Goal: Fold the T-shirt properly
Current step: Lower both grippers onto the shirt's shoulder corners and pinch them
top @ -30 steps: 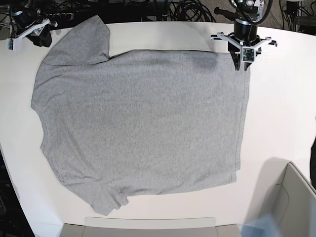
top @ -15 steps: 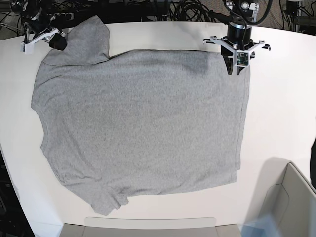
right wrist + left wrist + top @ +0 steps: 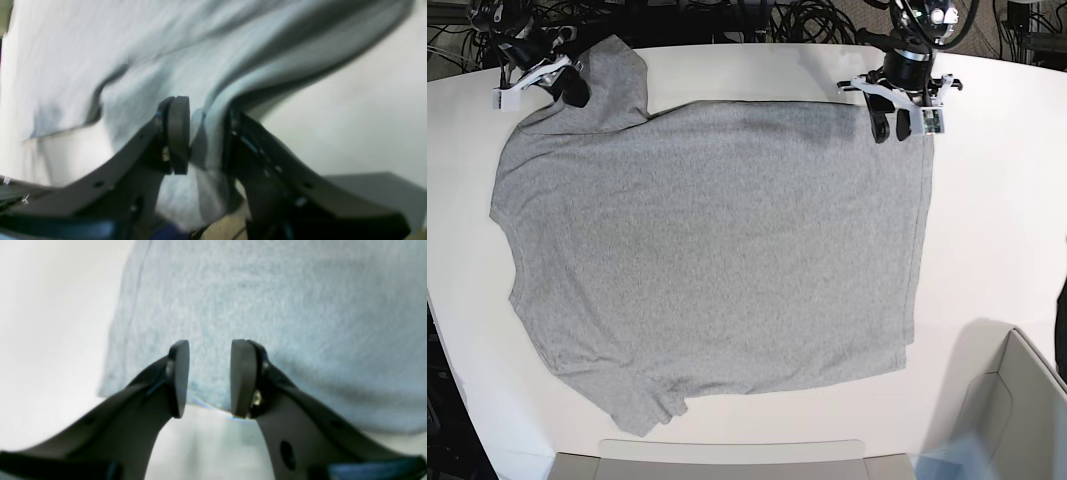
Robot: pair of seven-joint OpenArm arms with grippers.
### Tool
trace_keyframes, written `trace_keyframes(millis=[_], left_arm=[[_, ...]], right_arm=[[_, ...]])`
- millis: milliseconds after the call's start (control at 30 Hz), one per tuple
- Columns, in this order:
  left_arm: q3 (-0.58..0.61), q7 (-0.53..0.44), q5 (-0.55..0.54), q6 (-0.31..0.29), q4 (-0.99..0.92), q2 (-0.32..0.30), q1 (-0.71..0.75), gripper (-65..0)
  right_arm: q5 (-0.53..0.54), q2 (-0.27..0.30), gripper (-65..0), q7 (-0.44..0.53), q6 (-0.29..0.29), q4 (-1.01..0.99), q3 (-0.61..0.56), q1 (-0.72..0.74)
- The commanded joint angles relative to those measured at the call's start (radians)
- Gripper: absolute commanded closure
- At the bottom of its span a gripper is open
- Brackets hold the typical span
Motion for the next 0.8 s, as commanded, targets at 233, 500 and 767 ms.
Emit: trace_keyframes(millis=[233, 500, 767], left_arm=[[-0.294, 0.331, -0.381, 0.001, -0.102, -0.095, -0.182, -22.3], [-0.31, 0.425, -0.38, -0.1, -0.263, -0.095, -0.237, -22.3], [-0.303, 0.419, -0.375, -0.101, -0.38, -0.117, -0.237, -22.1]], right_arm=[[-0.085, 0.005, -16.1, -0.071, -0.019, -0.01, 0.003, -0.028], [-0.085, 0.01, -16.1, -0.073, -0.019, -0.007, 0.0, -0.027], [-0.085, 0.011, -16.1, -0.073, -0.019, -0.007, 0.001, -0.027]])
